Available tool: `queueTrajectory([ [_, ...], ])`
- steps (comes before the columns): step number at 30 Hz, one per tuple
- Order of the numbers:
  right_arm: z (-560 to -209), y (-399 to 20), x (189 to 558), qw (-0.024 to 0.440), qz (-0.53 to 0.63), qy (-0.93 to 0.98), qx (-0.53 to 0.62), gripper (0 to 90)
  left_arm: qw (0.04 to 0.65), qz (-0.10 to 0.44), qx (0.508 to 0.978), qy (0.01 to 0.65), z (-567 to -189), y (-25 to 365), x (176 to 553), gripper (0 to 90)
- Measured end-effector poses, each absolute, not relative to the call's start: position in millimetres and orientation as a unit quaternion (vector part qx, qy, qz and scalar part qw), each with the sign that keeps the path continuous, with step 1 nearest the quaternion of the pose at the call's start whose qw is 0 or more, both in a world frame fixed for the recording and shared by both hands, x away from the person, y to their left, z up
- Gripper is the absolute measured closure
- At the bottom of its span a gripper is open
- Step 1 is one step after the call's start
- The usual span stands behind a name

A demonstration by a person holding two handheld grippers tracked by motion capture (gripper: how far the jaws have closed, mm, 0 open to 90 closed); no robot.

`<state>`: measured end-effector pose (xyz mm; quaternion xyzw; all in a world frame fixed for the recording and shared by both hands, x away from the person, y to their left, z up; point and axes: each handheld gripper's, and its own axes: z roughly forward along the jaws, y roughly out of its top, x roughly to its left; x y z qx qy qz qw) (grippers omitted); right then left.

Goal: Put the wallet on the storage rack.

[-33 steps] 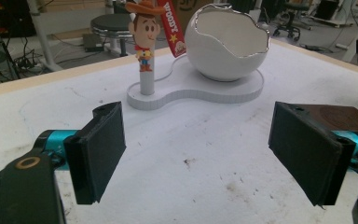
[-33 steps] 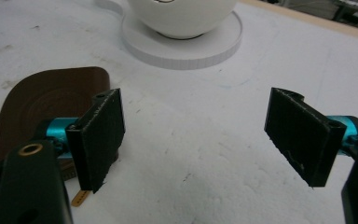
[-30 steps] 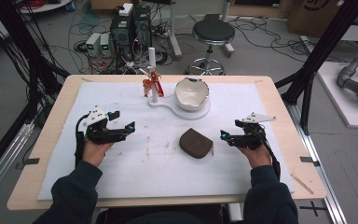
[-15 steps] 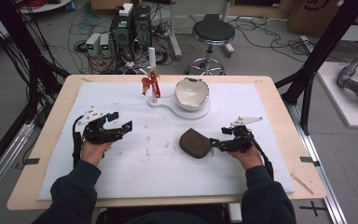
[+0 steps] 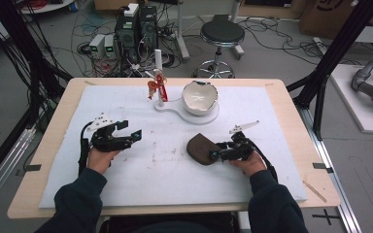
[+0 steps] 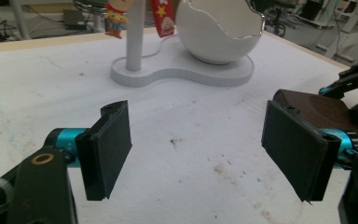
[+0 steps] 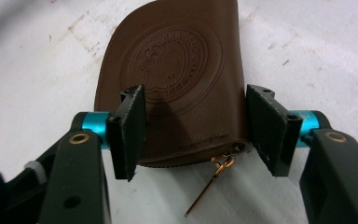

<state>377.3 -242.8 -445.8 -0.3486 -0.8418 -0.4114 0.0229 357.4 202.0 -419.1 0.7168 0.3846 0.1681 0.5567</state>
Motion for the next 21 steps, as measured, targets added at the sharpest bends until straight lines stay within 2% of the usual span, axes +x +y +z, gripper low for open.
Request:
queueTrajectory([
  [7,-431,-226,360,-0.105,-0.397,-0.883,-0.227,44.8,0.564,0.100,0.734,0.365,-425,173,365,24.6],
  [14,-426,-220,351,-0.156,-0.400,-0.887,-0.167,44.8,0.541,0.040,0.777,0.319,-436,117,374,24.6],
  [21,-425,-215,346,-0.174,-0.407,-0.887,-0.134,44.8,0.525,-0.030,0.796,0.301,-447,86,386,26.0],
])
